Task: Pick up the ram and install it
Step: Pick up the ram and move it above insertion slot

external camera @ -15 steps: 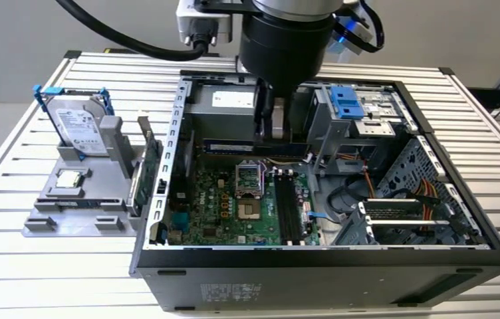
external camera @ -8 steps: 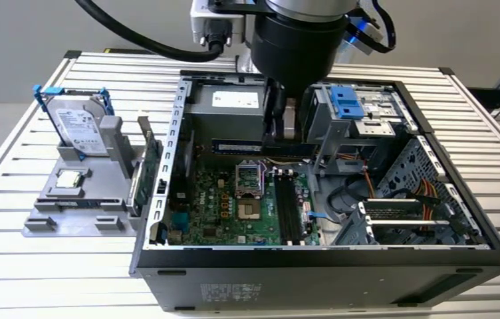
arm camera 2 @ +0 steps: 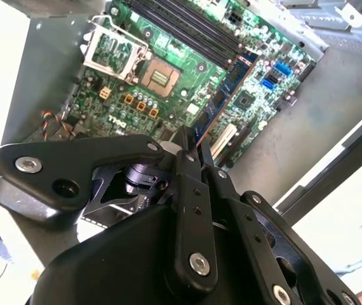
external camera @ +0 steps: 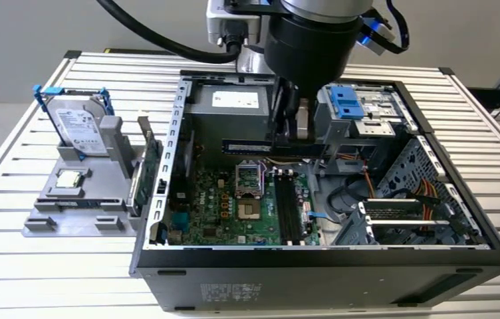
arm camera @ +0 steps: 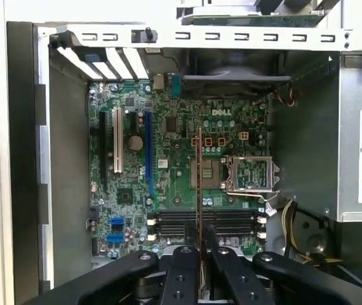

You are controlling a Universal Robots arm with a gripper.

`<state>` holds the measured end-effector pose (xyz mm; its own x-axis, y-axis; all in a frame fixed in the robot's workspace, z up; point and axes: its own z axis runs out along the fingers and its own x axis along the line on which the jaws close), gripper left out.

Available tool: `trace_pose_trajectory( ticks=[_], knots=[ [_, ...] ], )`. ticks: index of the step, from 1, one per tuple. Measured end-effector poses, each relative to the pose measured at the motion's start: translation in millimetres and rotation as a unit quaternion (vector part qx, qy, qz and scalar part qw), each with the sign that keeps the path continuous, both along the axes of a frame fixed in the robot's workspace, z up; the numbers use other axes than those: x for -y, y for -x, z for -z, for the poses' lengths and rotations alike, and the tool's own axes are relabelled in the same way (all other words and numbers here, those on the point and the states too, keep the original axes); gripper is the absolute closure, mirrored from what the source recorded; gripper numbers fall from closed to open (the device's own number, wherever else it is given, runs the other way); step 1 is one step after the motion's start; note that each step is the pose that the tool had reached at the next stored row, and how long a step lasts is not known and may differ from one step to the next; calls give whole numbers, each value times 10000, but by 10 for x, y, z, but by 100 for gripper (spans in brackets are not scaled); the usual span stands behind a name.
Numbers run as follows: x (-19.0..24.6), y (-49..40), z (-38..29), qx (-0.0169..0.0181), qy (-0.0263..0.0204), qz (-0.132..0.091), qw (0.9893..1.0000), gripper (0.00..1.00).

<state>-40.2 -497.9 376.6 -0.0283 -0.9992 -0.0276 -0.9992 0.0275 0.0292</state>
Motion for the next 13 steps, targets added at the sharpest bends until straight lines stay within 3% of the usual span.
trace_pose_trajectory(
  ticks=[13],
  knots=[
    [0,-200,0,-6,0,1,10000,100]
  ],
)
